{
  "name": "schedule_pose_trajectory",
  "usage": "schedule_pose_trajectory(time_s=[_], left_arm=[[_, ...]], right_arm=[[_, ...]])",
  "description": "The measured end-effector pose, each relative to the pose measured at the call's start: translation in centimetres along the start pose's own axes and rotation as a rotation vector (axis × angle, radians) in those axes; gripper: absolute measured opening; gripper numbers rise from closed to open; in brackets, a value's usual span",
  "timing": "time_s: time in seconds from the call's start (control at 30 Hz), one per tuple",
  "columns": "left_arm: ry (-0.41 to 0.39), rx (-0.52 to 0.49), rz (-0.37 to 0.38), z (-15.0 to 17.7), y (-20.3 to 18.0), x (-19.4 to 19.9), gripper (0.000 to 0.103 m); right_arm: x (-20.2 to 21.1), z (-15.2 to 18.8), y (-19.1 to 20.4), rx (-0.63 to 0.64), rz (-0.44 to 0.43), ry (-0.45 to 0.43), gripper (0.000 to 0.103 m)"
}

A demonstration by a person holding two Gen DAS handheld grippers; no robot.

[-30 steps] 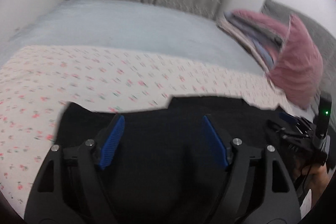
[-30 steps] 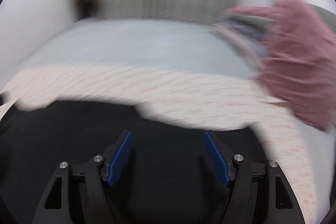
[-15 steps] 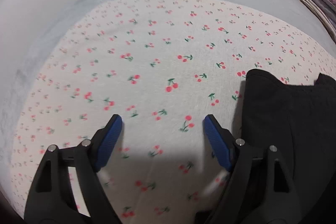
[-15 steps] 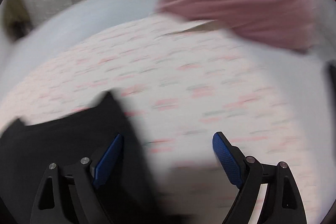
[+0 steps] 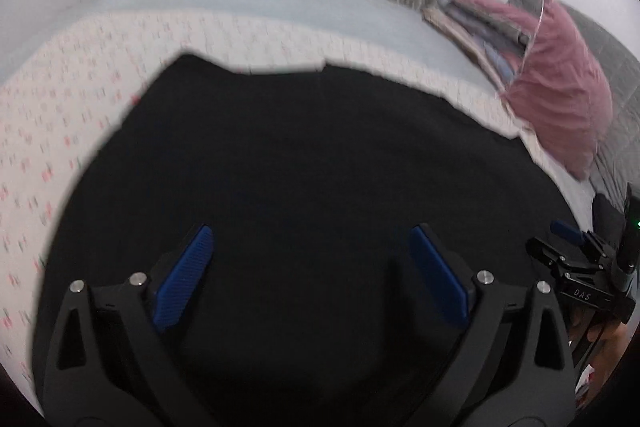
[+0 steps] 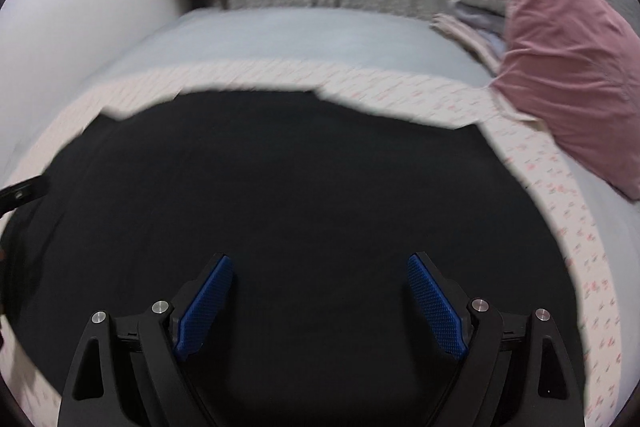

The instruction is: Fold large clothes

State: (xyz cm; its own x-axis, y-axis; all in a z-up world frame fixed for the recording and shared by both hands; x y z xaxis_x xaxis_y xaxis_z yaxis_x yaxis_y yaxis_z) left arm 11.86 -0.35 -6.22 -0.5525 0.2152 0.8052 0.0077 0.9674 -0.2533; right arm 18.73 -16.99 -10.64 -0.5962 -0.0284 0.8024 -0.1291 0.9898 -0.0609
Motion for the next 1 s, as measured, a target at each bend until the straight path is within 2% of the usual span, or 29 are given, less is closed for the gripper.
schedule_pose_trajectory(time_s=[0.03, 0.1, 0.27, 0.3, 0.33, 0.37, 0.43, 0.47, 0.5, 0.57, 0.67, 0.8, 1.0], left_arm=[[0.014, -0.011, -0.026, 0.8, 0.5, -0.4, 0.098], [-0.01, -0.036, -0.077, 2.0, 1.7, -0.1, 0.098], [-0.02, 0.023, -0.128, 2.5, 6.0, 1.9, 0.098], [-0.025, 0.024, -0.176, 2.9, 6.8, 2.3, 0.098], [-0.03, 0.021, -0.193, 3.1, 7.4, 2.8, 0.098], [-0.033, 0.026, -0.207, 3.1, 7.8, 3.2, 0.098], [-0.037, 0.063, -0.248, 3.2, 8.8, 4.5, 0.098], [-0.042, 0.092, -0.242, 3.4, 9.5, 5.1, 0.098], [-0.05, 0.127, -0.215, 3.6, 9.7, 5.7, 0.098], [-0.059, 0.18, -0.173, 3.8, 9.7, 6.8, 0.098], [-0.071, 0.203, -0.163, 4.2, 9.4, 8.3, 0.099], [-0.038, 0.208, -0.198, 4.8, 8.9, 8.8, 0.102], [0.006, 0.223, -0.199, 6.5, 8.5, 8.9, 0.102]], right_arm=[[0.0, 1.0, 0.4, 0.009, 0.003, 0.009, 0.09], [0.7, 2.8, 0.1, -0.022, 0.006, -0.007, 0.091], [2.3, 6.7, -9.0, -0.202, 0.134, -0.026, 0.094], [2.7, 7.2, -10.4, -0.213, 0.174, -0.024, 0.094], [3.0, 7.7, -12.1, -0.218, 0.242, -0.018, 0.095], [3.3, 8.7, -14.3, -0.266, 0.302, -0.003, 0.102], [3.7, 10.2, -17.3, -0.456, 0.198, 0.01, 0.102], [4.1, 10.7, -18.1, -0.522, 0.163, 0.021, 0.102], [4.9, 10.8, -18.3, -0.531, 0.162, 0.017, 0.102], [6.8, 10.0, -17.2, -0.467, 0.215, -0.017, 0.103], [8.7, 8.6, -14.7, -0.331, 0.254, -0.063, 0.103], [9.1, 8.1, -11.5, -0.215, 0.293, -0.017, 0.103], [10.3, 7.6, -7.0, -0.075, 0.315, -0.033, 0.103]])
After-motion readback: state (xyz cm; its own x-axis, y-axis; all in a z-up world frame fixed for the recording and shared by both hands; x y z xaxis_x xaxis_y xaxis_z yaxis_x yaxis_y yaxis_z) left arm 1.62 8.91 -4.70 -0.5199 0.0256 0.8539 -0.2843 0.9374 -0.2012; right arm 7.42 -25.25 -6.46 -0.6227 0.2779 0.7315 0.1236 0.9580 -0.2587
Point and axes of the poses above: each gripper's, at about its wrist camera, not at the fingertips, and x roughly against the way its jaws point, y to its left, z to its underside, the point moved 6 cm from there along -x, roughly the way its jaws point, and after that the axes turned 2 degrees about y, right-handed, at the moved point
